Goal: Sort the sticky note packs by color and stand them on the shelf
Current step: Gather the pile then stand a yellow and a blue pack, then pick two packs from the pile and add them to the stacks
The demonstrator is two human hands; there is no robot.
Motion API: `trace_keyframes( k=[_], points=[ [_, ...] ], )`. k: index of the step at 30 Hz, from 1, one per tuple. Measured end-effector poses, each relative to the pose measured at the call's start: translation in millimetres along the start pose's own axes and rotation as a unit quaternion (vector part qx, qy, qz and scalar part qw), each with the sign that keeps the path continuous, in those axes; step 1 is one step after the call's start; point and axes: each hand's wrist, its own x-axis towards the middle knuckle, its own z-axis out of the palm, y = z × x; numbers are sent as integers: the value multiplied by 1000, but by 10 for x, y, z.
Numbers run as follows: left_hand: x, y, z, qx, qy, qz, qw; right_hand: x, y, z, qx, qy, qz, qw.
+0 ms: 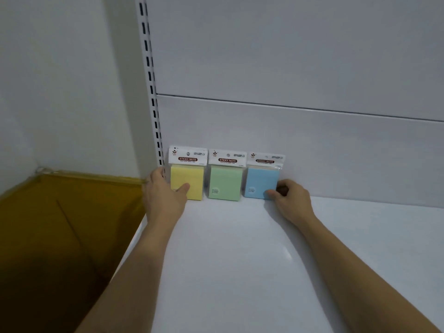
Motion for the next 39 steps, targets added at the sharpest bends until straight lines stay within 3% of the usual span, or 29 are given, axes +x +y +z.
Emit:
trace_keyframes(
  k=[2,5,9,12,16,23,39],
  points=[
    [-57,139,-93,69,29,46,996,-43,-11,-94,10,9,6,1000],
    [-76,369,-182,95,20,181,979,-121,-84,-333,-66,53,-36,996],
    [-67,789,-174,115,-114,306,938,-254,-337,-767,-201,74,-108,971],
    [-170,1125,-35,128,-171,373,903,-347,-520,-1049,-297,73,-108,946],
    [-393,1510,156,134,-221,412,874,-454,-632,-1351,-341,81,-90,932],
    [-873,2143,359,119,-239,469,842,-712,-497,-2002,-363,98,-37,926],
    [-2807,3534,973,99,-296,540,782,-1706,805,-4117,-363,161,103,912]
  ],
)
